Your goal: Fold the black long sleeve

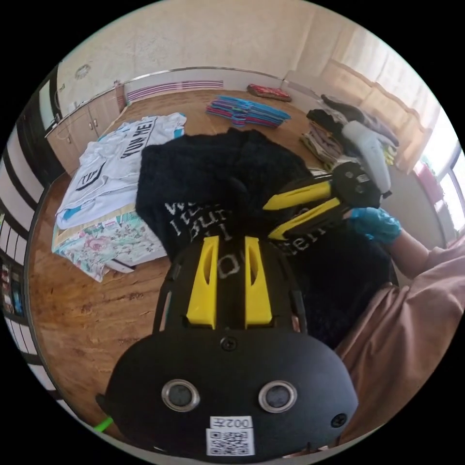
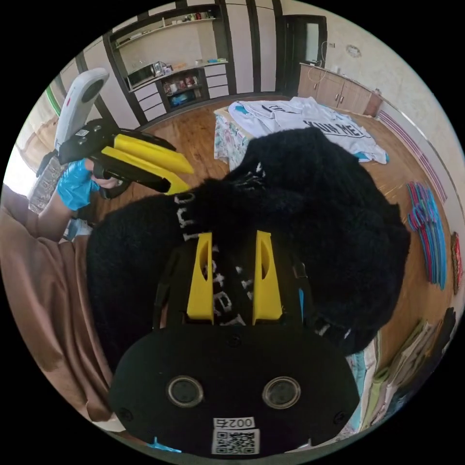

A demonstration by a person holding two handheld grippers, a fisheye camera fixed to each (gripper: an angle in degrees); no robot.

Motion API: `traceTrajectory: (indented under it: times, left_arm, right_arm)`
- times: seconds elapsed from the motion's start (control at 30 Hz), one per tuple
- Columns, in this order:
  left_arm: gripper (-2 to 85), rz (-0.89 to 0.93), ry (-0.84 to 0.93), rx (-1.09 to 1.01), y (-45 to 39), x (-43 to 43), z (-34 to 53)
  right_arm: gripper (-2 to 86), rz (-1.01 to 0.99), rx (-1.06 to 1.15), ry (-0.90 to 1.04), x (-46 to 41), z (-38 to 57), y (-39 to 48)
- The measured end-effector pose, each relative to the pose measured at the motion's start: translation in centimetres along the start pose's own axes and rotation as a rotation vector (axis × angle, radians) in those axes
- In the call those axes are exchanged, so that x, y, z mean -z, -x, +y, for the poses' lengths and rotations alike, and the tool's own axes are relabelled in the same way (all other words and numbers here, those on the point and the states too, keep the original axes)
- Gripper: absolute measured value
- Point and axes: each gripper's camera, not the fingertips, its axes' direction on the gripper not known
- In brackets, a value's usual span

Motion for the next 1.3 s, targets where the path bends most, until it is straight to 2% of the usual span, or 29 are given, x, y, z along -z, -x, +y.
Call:
traceTrajectory:
  times: [0.13, 0.37, 0.7, 0.8, 1.03, 1.17, 1.3]
  left_arm:
    - [7.5, 0.065, -0.025, -0.06, -0.2, -1.1, -1.9]
    - [-0.4, -0.075, 0.114, 0.036, 0.8, -5.3, -4.0]
    - [-0.6, -0.037, -0.168, 0.03, 1.1, 2.6, -4.1]
    - [-0.6, -0.049, -0.149, 0.05, 1.9, 2.7, -4.4]
    - [-0.6, -0.093, 0.019, 0.13, 3.4, -1.9, -3.8]
    - [-0.6, -0.125, 0.041, 0.175, 4.0, -3.2, -4.1]
    - [-0.5, -0.157, 0.048, 0.182, 4.2, -3.6, -5.0]
  right_arm:
    - [7.1, -0.02, 0.05, -0.029, -0.3, -0.2, 1.0]
    - [3.8, 0.015, 0.044, -0.047, 0.0, 1.3, 1.1]
    - [1.5, 0.118, 0.099, -0.348, 7.8, 3.9, 2.3]
    - [1.9, 0.066, 0.105, -0.339, 7.4, 3.7, 1.9]
    - [6.8, -0.021, 0.078, -0.213, 4.7, 5.5, -1.2]
    - [7.5, 0.071, -0.018, -0.262, 7.1, 8.4, -5.6]
    - [7.7, 0.307, -0.211, -0.28, 9.4, 13.4, -12.4]
